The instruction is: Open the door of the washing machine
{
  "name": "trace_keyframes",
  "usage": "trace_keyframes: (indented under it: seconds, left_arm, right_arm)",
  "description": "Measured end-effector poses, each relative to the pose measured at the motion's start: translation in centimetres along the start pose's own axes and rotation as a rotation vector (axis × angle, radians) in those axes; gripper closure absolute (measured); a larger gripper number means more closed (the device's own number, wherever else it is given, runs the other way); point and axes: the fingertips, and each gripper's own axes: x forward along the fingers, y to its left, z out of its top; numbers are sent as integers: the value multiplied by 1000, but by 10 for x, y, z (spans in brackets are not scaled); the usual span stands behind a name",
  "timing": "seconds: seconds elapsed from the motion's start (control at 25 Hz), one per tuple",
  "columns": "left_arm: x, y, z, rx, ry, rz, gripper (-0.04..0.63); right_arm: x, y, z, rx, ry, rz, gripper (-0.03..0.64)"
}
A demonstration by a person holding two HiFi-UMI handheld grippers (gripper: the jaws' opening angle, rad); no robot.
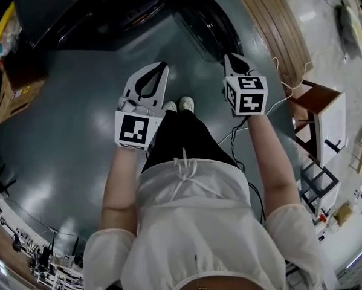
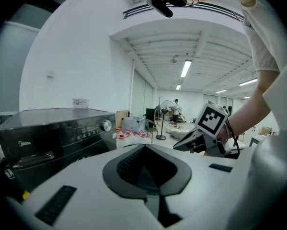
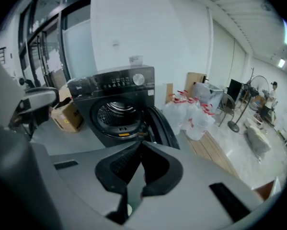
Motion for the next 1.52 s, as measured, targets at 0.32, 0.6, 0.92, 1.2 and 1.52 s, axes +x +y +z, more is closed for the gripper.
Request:
trace_keyframes:
  seconds: [0.32,0.6,0.92,1.2,1.52]
  left_arm:
    - [-93,64,38,13,-81,110,574]
    - [-184,102,71,43,-156,261,574]
    - [-281,129,109,108,-257,451,574]
    - [-340,129,155,79,-363,557,574]
    - [-353,125,167,91,-338,640,574]
  right_arm:
    - [-33,104,97,-37,-221,81,609]
    - [-88,186,171,-122,-429,205,609]
    - [-149,266,218,-239,-574,359,611]
    - [-183,288,244,-259,-675,425,612]
    - [-203,288,263,-327,-747,415,614]
